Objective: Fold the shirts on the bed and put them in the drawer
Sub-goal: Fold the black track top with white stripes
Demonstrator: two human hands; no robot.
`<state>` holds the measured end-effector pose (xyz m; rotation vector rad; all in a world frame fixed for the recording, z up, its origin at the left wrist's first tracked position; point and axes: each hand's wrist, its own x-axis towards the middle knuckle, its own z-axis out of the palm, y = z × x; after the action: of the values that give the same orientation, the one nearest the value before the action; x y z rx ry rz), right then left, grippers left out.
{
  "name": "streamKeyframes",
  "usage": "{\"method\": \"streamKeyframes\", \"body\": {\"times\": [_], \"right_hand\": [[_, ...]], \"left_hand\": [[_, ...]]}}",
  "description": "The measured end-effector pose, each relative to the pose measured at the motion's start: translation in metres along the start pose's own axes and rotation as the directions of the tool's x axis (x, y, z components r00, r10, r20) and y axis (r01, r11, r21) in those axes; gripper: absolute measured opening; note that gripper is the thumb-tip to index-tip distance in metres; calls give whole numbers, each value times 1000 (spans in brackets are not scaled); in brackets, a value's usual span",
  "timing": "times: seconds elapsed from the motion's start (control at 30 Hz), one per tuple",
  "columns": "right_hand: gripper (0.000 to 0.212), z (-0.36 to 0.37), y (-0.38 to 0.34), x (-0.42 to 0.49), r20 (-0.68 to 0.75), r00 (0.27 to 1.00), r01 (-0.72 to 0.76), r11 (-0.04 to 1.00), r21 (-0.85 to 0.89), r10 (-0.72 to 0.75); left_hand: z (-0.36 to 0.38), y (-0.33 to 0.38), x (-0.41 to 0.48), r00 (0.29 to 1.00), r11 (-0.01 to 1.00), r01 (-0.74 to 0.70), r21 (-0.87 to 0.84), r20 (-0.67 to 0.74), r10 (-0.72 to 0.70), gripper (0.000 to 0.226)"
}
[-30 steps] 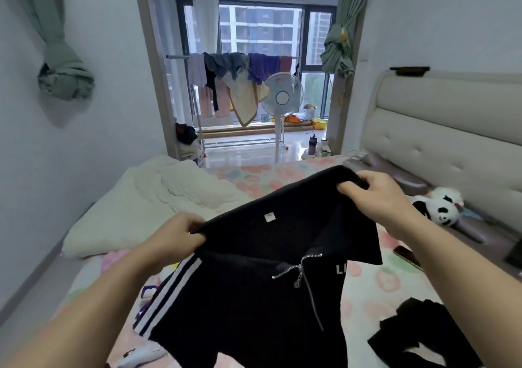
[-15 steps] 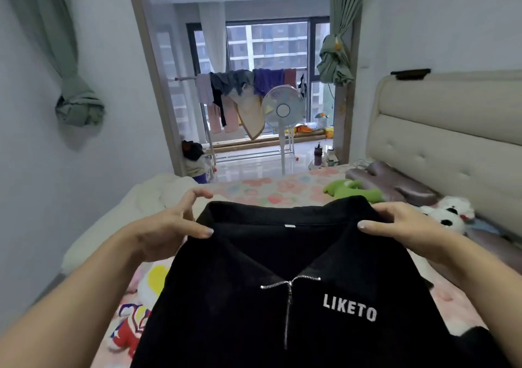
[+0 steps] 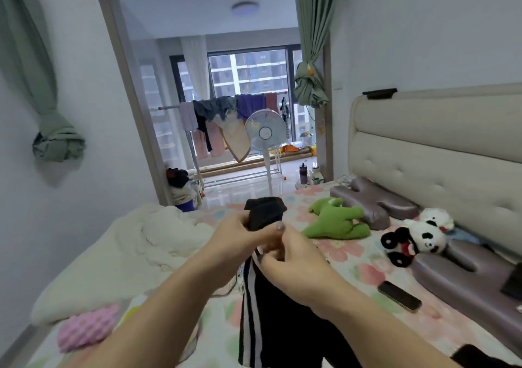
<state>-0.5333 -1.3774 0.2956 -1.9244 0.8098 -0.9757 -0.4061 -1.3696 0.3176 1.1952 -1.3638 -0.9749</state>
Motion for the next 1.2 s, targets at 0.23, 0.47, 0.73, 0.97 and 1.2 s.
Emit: {"method": "streamKeyframes", "body": {"times": [0.23,0.47,0.73,0.97,1.2], "right_hand": [[21,-42,-13,3,-348,927,100,987,-124,-138],[12,-32,-15,16,234,971,35,945,-324,44],[28,-53,-8,23,-179,899,-293,855,429,399],[31,-53,1,15,-384,919,-296,798,-525,89],[22,-33,31,11,-491,870,-353,751,-557,45]], "left_hand": [[-33,8,-15,990,996,-46,79,134,35,14],[-37,6,-27,961,913,-180,366,265,83,6],[-108,7,-40,954,904,-74,422,-235,188,12],[-136,-2,-47,959,463,37,885,-161,232,23],[-121,-35,-56,820,557,217,802,-459,341,16]]}}
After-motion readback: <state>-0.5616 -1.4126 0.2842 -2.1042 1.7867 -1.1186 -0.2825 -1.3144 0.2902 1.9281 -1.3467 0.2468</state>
